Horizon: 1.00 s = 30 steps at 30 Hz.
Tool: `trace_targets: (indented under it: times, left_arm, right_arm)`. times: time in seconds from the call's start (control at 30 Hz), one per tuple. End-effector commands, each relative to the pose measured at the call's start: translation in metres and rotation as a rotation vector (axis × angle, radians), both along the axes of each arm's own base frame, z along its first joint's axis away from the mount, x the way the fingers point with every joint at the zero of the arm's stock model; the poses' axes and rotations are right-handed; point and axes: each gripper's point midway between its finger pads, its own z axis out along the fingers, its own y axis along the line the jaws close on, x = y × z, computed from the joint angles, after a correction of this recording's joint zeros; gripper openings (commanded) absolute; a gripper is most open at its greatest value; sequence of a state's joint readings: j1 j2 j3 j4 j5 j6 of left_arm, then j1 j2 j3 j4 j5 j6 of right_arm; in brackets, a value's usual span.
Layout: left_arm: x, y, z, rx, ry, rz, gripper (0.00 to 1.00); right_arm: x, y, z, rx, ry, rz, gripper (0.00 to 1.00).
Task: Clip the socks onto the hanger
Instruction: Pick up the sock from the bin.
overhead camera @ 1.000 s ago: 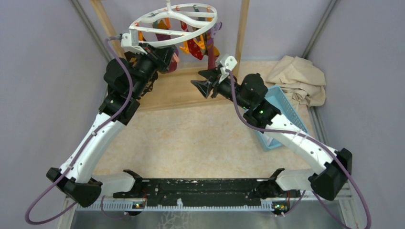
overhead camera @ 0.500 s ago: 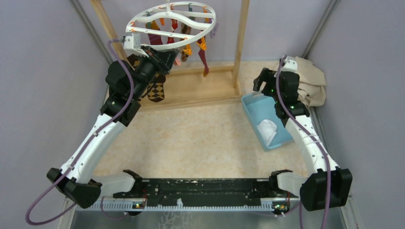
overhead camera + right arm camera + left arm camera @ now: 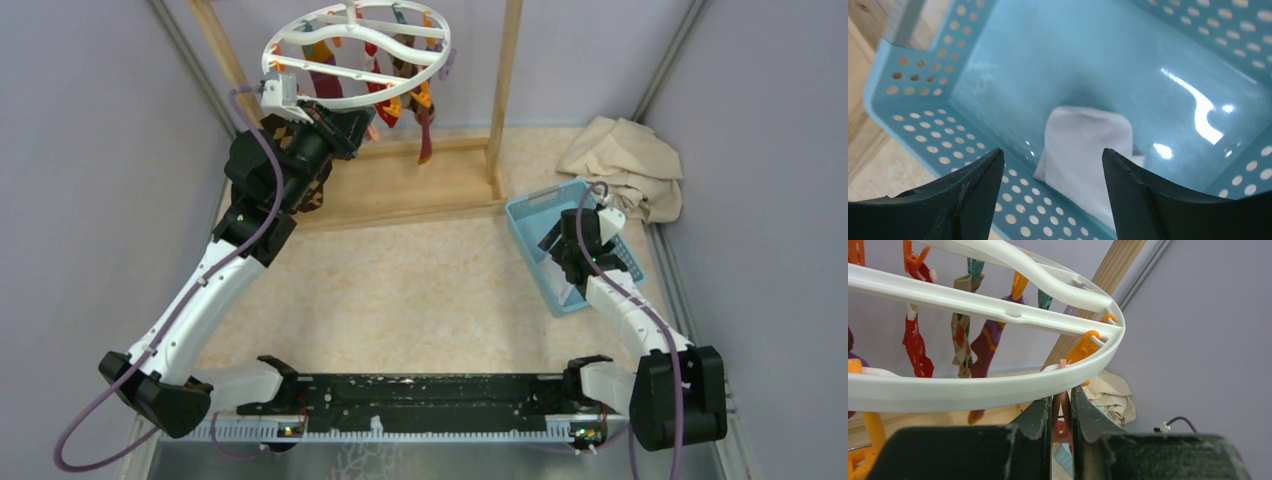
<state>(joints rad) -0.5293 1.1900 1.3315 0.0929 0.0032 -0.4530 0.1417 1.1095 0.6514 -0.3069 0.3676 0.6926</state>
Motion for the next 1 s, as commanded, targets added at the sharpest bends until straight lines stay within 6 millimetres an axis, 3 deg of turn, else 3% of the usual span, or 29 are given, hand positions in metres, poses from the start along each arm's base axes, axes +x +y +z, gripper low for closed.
trace_targets:
  times: [0.0,0.33,0.43,0.53,0.7,0.8,0.9,0.97]
  left_arm:
    - [-0.016,-0.004,-0.004,0.007,0.011,-0.054,0.04]
    - [-0.015,-0.008,-0.008,0.005,0.025,-0.068,0.09]
    - [-0.015,-0.008,-0.007,0.005,0.026,-0.072,0.10]
    - [-0.015,-0.008,-0.006,0.004,0.025,-0.070,0.10]
    - [-0.014,-0.007,-0.007,0.009,0.026,-0.065,0.10]
    - [-0.014,-0.007,-0.008,0.012,0.027,-0.063,0.10]
    - [-0.013,-0.007,-0.009,0.015,0.030,-0.061,0.10]
    - [-0.012,-0.008,-0.010,0.017,0.033,-0.063,0.10]
  right_arm:
    - [-0.004,0.003,-0.002,0.084,-0.058,-0.062,0.72]
    - [0.004,-0.002,-0.042,0.039,0.042,-0.013,0.73]
    - [0.006,-0.002,-0.063,0.000,0.137,0.031,0.71]
    - [0.008,0.000,-0.080,-0.012,0.207,0.055,0.63]
    - [0.009,0.015,-0.097,0.041,0.247,0.125,0.28]
    - [0.015,0.017,-0.084,0.042,0.192,0.140,0.03]
    - [0.023,0.015,-0.052,0.014,0.107,0.160,0.00]
    - [0.029,0.014,-0.019,-0.003,0.025,0.172,0.00]
